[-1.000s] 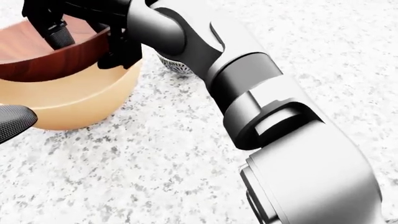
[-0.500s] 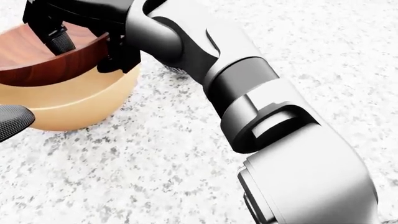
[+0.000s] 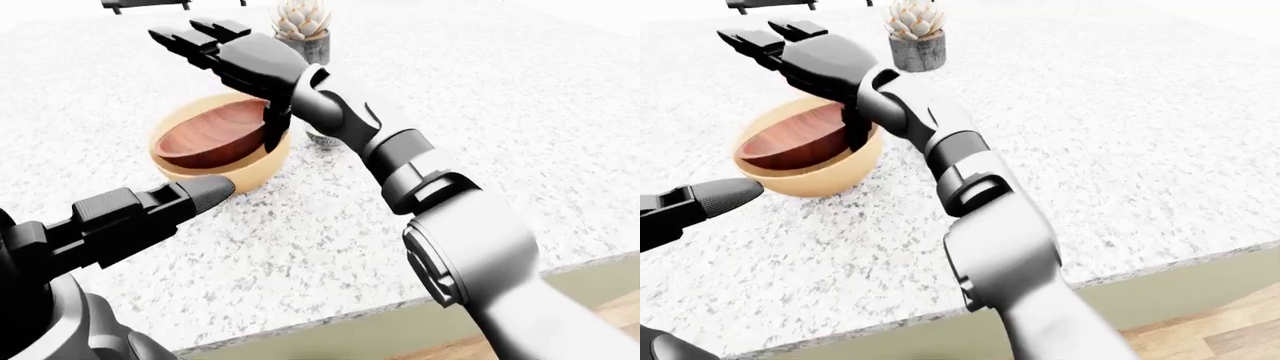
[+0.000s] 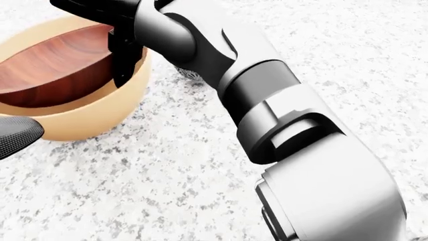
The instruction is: Stack the bowls from largest to smallest.
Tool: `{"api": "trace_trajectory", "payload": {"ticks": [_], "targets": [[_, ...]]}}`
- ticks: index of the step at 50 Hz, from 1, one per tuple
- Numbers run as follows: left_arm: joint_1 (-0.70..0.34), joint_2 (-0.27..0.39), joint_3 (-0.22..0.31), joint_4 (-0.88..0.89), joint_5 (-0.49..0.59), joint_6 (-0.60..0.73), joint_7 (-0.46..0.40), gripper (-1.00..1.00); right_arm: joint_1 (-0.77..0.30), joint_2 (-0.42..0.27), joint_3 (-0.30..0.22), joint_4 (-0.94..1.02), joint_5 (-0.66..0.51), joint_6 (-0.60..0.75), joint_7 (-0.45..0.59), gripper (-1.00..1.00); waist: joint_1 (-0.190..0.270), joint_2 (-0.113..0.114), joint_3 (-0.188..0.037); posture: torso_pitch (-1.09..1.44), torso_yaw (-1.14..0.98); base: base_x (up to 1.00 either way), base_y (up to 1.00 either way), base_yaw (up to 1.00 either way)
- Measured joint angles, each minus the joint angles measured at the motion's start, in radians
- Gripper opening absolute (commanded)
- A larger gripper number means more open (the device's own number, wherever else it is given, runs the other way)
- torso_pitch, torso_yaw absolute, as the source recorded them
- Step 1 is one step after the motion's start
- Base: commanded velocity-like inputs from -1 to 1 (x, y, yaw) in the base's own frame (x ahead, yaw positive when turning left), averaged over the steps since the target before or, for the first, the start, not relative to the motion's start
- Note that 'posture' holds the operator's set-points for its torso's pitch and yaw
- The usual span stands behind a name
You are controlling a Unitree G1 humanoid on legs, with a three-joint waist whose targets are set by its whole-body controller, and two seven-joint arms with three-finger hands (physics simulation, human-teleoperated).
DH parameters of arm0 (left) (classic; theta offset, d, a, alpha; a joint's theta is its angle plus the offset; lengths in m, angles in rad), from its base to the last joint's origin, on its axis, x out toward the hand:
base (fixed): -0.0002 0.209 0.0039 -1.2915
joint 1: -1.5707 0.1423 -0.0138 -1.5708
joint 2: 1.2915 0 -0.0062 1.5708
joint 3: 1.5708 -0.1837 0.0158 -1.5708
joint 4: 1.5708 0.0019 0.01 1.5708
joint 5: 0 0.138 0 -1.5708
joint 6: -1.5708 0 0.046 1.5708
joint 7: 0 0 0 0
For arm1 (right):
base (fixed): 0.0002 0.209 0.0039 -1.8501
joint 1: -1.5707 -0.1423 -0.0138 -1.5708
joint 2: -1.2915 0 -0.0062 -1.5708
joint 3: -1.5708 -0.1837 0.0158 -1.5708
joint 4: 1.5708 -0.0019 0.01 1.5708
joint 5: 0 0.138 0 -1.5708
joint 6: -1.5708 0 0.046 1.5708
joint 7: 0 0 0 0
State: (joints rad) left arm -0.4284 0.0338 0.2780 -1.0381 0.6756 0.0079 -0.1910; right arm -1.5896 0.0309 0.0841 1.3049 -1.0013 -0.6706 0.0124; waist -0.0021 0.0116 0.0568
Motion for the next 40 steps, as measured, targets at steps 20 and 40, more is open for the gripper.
{"api": "trace_trajectory", "payload": {"ticks": [20, 40], "targets": [[-0.006, -0.012, -0.003, 0.000, 0.010, 0.000, -0.005, 1.00, -0.247, -0.169, -0.047, -0.025, 0.038, 0.039, 0.046, 1.00, -0.001, -0.004, 0.006, 0.00, 0.00, 0.00, 0.00, 0.00], [-0.003, -0.011, -0.004, 0.003, 0.010, 0.008, -0.003, 1.00, -0.022, -0.355, -0.056, -0.084, -0.031, 0.251, 0.354, 1.00, -0.002, -0.007, 0.009, 0.00, 0.00, 0.00, 0.00, 0.00]]}}
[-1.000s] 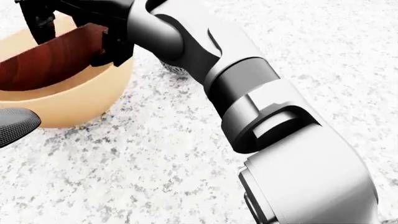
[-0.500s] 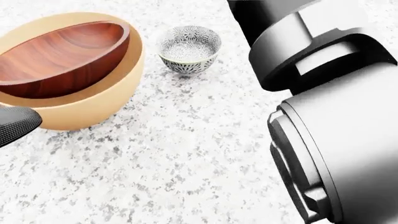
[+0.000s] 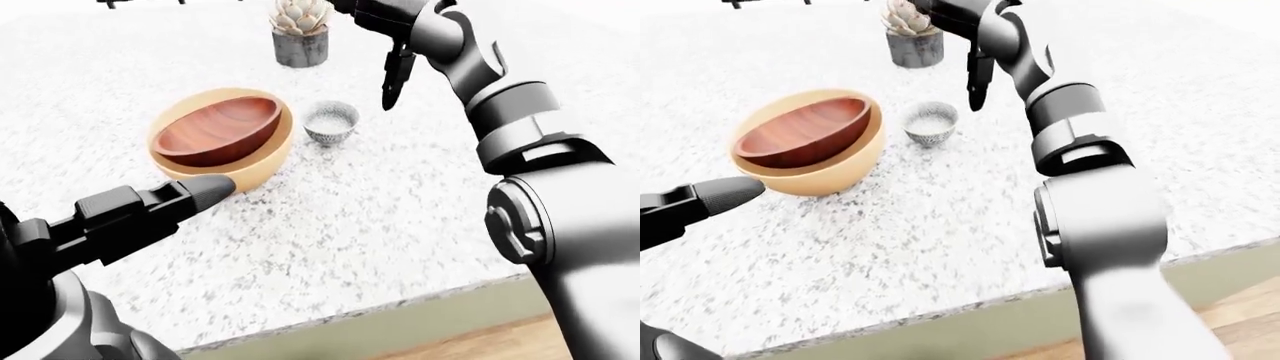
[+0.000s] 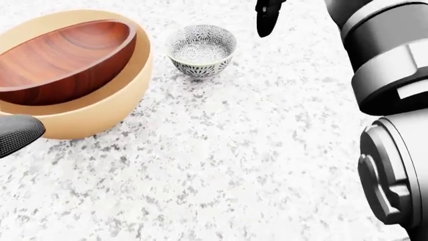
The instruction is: Stack the bowls from largest to smallest.
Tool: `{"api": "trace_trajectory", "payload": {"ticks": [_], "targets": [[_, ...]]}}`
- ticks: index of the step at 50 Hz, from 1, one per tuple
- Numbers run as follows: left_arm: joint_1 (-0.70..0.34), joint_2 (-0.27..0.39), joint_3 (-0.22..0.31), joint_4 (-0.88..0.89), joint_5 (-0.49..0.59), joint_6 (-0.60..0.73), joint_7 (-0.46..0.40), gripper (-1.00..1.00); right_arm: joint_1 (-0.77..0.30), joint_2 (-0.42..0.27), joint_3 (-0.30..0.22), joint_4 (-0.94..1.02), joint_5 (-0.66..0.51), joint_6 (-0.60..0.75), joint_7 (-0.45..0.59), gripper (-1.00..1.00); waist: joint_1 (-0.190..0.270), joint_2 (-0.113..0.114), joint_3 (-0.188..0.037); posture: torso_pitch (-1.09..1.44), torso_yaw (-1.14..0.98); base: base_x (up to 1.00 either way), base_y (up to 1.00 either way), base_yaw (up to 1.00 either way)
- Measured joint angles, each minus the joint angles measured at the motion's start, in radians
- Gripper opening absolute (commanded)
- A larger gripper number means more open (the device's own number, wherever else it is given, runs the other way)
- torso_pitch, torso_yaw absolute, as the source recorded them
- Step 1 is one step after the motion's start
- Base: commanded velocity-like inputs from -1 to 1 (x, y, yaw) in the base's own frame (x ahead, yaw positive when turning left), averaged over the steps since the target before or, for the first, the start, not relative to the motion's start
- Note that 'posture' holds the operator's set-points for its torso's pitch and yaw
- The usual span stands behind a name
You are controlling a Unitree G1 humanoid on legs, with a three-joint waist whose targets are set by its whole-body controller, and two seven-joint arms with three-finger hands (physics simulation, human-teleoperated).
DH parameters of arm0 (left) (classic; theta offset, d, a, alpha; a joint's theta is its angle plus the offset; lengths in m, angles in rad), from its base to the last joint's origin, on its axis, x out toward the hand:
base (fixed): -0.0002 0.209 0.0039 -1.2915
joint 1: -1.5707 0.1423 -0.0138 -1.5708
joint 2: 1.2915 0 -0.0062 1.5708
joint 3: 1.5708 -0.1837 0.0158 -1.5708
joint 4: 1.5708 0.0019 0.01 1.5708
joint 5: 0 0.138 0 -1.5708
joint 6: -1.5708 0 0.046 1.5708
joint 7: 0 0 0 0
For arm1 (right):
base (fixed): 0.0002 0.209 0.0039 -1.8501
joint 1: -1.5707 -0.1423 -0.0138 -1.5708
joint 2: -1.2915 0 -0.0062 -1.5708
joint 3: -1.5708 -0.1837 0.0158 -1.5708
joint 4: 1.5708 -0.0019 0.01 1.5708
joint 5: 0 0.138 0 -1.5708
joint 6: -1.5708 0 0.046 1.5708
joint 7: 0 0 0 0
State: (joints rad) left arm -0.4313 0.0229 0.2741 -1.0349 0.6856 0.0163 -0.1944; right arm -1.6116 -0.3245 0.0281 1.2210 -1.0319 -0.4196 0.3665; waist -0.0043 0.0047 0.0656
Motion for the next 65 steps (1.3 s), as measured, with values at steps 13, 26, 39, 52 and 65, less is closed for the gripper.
{"api": "trace_trajectory", "payload": {"ticks": [13, 26, 39, 52, 65], "targets": [[-0.010, -0.008, 0.006, -0.002, 0.003, -0.002, -0.012, 1.00, 0.111, 0.059, 0.033, 0.071, -0.039, -0.027, -0.059, 1.00, 0.004, -0.006, -0.007, 0.00, 0.00, 0.00, 0.00, 0.00], [-0.001, -0.018, -0.004, -0.002, 0.008, -0.011, -0.013, 1.00, 0.143, 0.089, 0.038, 0.106, -0.095, -0.034, -0.103, 1.00, 0.005, -0.008, -0.012, 0.00, 0.00, 0.00, 0.00, 0.00], [0.005, -0.012, -0.003, -0.004, -0.002, -0.013, -0.009, 1.00, 0.170, 0.120, 0.049, 0.134, -0.161, -0.040, -0.143, 1.00, 0.009, -0.009, -0.012, 0.00, 0.00, 0.00, 0.00, 0.00], [0.020, -0.009, -0.014, -0.003, -0.005, -0.018, -0.002, 1.00, 0.202, 0.126, 0.035, 0.132, -0.194, -0.025, -0.175, 1.00, 0.011, -0.010, -0.023, 0.00, 0.00, 0.00, 0.00, 0.00], [0.034, 0.001, -0.020, 0.000, -0.014, -0.014, 0.009, 1.00, 0.213, 0.126, 0.006, 0.138, -0.188, -0.033, -0.146, -1.00, 0.004, -0.012, -0.035, 0.00, 0.00, 0.00, 0.00, 0.00]]}}
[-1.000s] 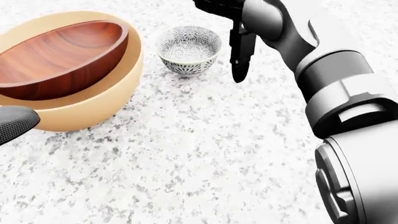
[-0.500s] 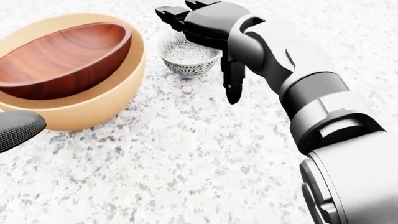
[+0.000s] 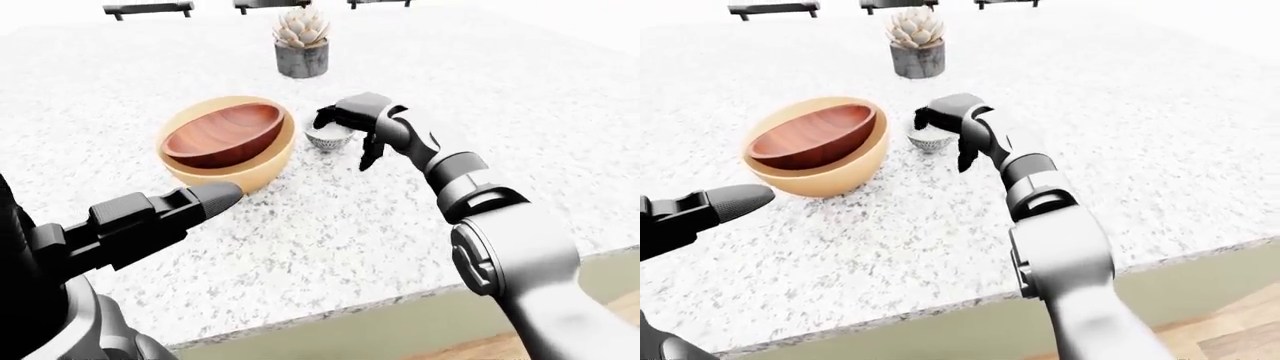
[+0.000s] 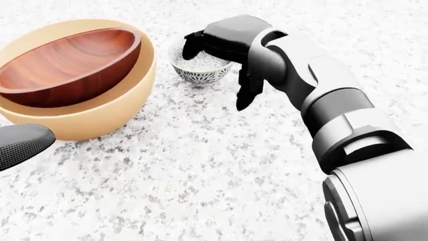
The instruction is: Stack the bowls from largest to smallest.
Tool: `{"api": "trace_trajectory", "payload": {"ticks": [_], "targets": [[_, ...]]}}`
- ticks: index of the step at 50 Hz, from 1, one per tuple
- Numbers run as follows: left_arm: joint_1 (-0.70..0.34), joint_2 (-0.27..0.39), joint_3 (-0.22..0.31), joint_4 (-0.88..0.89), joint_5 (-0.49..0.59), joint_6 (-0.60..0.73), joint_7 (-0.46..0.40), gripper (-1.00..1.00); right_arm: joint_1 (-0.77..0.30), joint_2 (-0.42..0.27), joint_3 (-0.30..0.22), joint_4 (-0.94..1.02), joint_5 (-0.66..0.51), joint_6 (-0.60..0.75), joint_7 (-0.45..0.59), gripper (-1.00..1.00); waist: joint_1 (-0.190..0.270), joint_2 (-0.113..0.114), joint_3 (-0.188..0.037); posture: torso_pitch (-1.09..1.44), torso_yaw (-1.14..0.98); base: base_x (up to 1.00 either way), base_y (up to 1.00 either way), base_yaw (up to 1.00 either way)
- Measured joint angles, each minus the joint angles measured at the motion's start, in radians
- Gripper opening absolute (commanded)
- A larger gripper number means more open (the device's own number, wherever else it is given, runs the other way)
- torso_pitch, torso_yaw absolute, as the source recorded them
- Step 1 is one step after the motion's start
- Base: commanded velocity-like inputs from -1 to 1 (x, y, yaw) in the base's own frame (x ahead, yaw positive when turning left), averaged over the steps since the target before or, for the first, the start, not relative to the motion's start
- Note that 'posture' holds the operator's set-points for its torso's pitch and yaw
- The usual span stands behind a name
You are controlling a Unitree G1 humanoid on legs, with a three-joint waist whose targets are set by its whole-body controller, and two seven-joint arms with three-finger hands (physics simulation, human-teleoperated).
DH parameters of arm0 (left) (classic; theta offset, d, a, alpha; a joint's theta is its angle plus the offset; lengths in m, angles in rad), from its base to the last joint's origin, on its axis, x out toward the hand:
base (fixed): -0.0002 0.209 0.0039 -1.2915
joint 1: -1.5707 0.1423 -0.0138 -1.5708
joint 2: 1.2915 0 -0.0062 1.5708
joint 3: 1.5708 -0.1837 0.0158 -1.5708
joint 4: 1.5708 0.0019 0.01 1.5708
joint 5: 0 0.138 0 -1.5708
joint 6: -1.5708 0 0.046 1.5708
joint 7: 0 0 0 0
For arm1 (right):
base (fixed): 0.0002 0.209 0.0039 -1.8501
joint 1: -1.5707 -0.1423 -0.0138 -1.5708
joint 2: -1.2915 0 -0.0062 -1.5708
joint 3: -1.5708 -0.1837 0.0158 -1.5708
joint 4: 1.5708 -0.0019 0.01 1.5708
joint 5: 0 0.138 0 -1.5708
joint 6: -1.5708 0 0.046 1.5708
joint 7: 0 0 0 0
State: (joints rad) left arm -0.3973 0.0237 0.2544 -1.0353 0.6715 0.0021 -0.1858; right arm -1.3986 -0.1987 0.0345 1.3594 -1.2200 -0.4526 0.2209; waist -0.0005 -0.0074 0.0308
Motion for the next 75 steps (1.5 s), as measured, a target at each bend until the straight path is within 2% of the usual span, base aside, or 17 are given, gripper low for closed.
{"api": "trace_trajectory", "payload": {"ticks": [3, 16, 24, 35, 39, 45, 54, 62, 75], "targets": [[0.004, 0.002, -0.002, -0.003, -0.003, -0.001, 0.005, 1.00, -0.002, 0.004, -0.009, -0.020, 0.024, 0.000, -0.044, -1.00, 0.005, 0.006, 0.003, 0.00, 0.00, 0.00, 0.00, 0.00], [0.022, 0.013, -0.018, 0.000, -0.001, 0.004, 0.020, 1.00, -0.008, 0.007, 0.020, 0.006, 0.002, -0.025, -0.057, -1.00, 0.005, 0.007, 0.004, 0.00, 0.00, 0.00, 0.00, 0.00], [0.019, 0.008, -0.017, 0.000, -0.003, 0.002, 0.019, 1.00, -0.082, -0.024, 0.023, 0.031, -0.034, -0.027, -0.053, -1.00, 0.004, 0.010, 0.025, 0.00, 0.00, 0.00, 0.00, 0.00], [0.016, 0.002, -0.015, -0.001, -0.003, -0.001, 0.014, 1.00, -0.189, -0.030, 0.024, -0.003, -0.032, -0.050, -0.072, -1.00, 0.003, 0.010, 0.025, 0.00, 0.00, 0.00, 0.00, 0.00], [0.008, 0.000, -0.008, -0.003, -0.004, 0.001, 0.010, 1.00, -0.231, -0.026, 0.003, -0.007, -0.008, -0.073, -0.049, -1.00, 0.002, 0.010, 0.031, 0.00, 0.00, 0.00, 0.00, 0.00], [-0.002, -0.020, -0.003, 0.003, -0.002, -0.004, -0.006, 1.00, -0.297, -0.004, -0.023, -0.040, 0.078, -0.105, 0.010, -1.00, 0.000, 0.009, 0.035, 0.00, 0.00, 0.00, 0.00, 0.00], [-0.016, -0.022, 0.005, -0.002, 0.006, -0.004, -0.015, 1.00, -0.342, 0.025, -0.007, -0.050, 0.179, -0.147, 0.067, -1.00, -0.001, 0.007, 0.037, 0.00, 0.00, 0.00, 0.00, 0.00], [-0.056, -0.006, 0.036, -0.002, -0.006, 0.021, -0.030, 1.00, -0.361, 0.073, 0.023, -0.049, 0.187, -0.184, 0.092, -1.00, -0.004, 0.012, 0.042, 0.00, 0.00, 0.00, 0.00, 0.00], [-0.055, -0.022, 0.033, -0.002, -0.004, 0.009, -0.040, 1.00, -0.377, 0.132, 0.030, -0.043, 0.192, -0.213, 0.097, -1.00, -0.006, 0.015, 0.043, 0.00, 0.00, 0.00, 0.00, 0.00]]}}
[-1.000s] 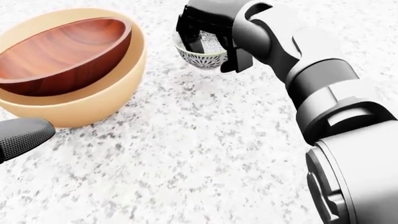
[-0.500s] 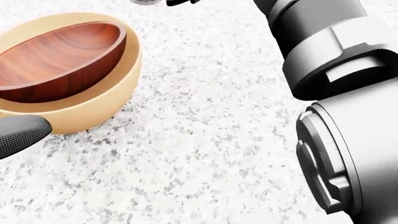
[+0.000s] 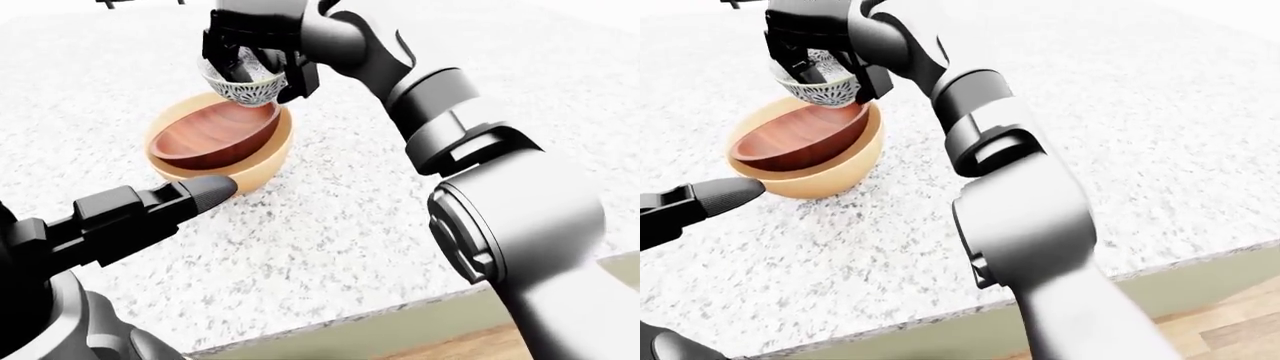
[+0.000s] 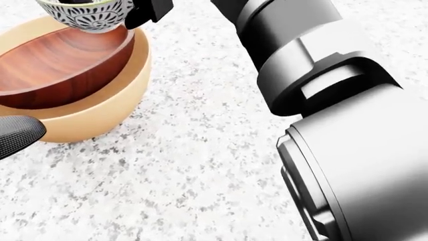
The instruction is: Stack the bowls from largest to smallest.
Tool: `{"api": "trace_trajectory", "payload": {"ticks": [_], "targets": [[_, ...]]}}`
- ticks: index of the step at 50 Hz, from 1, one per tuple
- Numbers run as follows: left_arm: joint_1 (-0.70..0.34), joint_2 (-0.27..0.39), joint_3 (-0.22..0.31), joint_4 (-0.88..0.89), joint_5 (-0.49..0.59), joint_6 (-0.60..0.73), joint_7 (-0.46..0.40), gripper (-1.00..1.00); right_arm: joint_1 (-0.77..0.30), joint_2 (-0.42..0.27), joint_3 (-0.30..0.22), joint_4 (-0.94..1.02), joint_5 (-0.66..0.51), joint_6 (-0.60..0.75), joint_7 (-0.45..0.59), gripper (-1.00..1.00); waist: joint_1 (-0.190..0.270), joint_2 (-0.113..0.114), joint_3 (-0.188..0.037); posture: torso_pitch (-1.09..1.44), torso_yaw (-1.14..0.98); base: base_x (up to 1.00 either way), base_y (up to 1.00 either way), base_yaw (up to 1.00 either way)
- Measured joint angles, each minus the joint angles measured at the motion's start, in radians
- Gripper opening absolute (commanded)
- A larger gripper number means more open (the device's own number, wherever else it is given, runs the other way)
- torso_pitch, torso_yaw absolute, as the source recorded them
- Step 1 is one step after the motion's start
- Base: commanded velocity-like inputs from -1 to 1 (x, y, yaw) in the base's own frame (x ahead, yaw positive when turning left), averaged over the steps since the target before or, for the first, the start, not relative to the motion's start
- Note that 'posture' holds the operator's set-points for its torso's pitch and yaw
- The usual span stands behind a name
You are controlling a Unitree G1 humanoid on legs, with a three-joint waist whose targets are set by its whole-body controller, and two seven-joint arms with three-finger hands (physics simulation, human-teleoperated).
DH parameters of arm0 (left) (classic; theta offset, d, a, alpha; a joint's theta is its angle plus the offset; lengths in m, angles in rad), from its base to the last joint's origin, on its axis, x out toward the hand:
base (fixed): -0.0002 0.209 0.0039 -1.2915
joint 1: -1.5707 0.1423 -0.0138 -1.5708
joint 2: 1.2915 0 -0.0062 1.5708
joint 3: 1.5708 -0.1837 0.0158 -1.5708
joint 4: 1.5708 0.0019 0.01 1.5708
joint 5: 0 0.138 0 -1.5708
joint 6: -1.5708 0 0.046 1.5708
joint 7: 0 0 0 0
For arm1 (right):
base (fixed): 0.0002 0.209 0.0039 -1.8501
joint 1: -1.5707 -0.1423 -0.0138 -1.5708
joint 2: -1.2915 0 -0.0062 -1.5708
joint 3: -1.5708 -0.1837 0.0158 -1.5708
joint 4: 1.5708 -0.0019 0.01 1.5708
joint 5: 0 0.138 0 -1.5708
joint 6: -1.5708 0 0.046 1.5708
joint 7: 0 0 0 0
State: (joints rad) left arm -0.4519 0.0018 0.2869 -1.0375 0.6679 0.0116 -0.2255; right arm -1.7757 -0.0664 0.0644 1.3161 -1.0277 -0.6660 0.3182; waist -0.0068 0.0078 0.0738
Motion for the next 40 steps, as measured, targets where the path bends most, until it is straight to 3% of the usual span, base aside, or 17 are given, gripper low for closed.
{"api": "trace_trajectory", "payload": {"ticks": [14, 40], "targets": [[-0.013, -0.001, 0.019, -0.001, -0.017, -0.002, -0.012, 1.00, 0.001, 0.054, 0.007, 0.014, 0.009, -0.014, -0.019, -1.00, -0.001, 0.003, -0.002, 0.00, 0.00, 0.00, 0.00, 0.00], [-0.008, 0.017, 0.022, -0.001, -0.036, 0.015, -0.003, 1.00, 0.033, 0.067, 0.002, 0.041, -0.028, -0.016, -0.066, -1.00, -0.003, 0.006, -0.005, 0.00, 0.00, 0.00, 0.00, 0.00]]}}
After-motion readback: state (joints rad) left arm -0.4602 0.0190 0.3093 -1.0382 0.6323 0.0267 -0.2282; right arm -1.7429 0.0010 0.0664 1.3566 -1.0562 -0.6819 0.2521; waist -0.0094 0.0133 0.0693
